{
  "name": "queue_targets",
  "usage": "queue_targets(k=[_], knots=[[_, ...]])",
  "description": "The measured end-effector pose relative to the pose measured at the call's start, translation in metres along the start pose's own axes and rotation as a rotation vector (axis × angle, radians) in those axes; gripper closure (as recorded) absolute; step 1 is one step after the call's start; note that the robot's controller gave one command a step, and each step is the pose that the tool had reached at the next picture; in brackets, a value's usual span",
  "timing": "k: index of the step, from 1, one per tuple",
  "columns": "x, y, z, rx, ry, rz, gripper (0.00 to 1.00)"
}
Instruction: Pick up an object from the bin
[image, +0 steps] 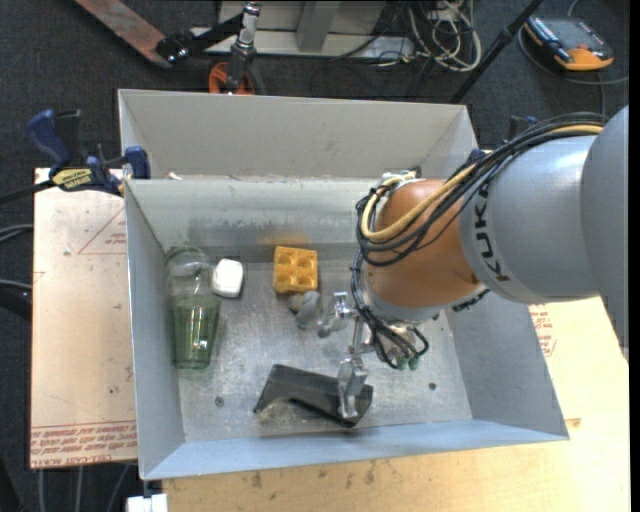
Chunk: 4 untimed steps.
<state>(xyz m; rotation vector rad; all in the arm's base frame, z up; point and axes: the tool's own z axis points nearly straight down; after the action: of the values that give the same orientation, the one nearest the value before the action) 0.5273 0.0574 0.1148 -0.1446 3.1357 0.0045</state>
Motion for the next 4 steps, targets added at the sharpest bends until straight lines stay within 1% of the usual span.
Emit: queue_targets(k=[1,2,3,4], knots=[[0.011,0.003,0.025,0.001,0.007,0.046,0.0],[0.024,0.017,0.032,0.01,0.01,0.214,1.0],[0.024,0.017,0.032,0.01,0.01,0.214,1.0],[0.021,0.016,0.002,0.005,0.006,0.205,1.0]])
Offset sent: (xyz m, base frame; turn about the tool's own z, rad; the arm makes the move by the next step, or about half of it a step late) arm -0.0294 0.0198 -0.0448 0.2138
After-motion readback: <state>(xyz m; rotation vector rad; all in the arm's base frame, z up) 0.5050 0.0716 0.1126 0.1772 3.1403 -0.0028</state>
